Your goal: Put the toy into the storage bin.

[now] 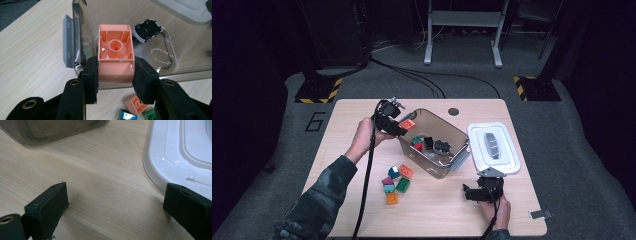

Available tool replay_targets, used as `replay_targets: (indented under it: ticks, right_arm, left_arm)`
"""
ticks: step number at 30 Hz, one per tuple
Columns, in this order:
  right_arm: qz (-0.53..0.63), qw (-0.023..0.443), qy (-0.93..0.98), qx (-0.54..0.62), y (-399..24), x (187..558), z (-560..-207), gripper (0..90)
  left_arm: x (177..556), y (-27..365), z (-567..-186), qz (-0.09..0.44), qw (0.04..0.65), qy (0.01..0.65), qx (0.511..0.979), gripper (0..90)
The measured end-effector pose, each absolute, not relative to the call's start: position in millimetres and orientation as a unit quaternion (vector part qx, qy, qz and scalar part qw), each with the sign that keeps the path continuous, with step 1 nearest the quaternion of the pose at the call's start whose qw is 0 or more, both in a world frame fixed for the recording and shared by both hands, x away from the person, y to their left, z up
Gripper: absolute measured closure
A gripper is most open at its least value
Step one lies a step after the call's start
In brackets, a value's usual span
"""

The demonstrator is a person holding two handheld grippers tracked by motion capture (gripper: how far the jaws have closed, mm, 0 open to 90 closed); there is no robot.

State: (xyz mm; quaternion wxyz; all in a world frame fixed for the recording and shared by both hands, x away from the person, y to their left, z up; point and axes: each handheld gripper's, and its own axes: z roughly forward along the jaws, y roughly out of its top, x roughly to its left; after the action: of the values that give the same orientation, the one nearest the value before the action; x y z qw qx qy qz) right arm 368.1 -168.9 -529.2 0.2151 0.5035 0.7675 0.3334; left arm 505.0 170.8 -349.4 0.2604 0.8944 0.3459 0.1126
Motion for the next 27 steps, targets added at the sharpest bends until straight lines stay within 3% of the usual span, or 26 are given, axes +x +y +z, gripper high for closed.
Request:
replay_targets:
  ticks: [27]
  right_arm:
    - [0.333, 0.215, 0.768, 0.503, -169.0, 368.1, -529.1, 4.7]
  left_arm:
    - [513.3, 145.1, -369.7, 0.085, 0.208, 0.344, 0.911, 57.7]
